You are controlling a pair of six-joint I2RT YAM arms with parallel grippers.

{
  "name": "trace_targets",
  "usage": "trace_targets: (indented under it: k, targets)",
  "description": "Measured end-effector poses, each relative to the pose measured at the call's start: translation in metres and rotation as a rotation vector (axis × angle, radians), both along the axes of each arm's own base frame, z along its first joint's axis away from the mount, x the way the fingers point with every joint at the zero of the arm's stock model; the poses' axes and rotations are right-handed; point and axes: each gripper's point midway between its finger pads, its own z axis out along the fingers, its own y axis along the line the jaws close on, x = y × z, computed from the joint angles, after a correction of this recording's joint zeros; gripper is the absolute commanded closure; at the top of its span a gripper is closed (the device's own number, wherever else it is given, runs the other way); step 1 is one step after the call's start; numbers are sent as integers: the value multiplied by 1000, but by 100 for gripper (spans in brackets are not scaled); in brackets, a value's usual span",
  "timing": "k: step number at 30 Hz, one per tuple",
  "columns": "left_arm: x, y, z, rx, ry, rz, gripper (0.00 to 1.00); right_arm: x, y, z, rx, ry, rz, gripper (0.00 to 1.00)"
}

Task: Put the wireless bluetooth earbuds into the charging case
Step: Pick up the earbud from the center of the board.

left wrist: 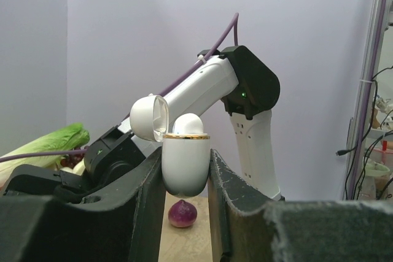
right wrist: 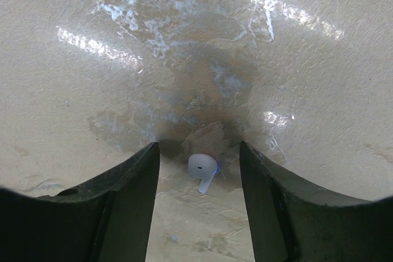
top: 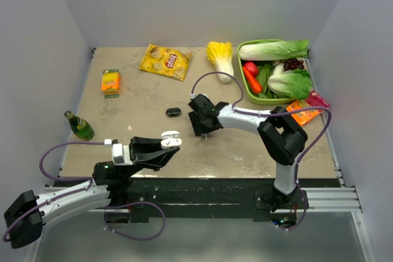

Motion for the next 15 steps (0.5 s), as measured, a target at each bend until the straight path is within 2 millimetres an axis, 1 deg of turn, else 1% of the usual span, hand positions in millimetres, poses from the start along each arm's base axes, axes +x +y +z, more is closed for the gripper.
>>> trace_targets:
  k: [15]
  targets:
    - [-3,2,3,-12,-7,-6,100,0,-3,-3,-36,17,18,49]
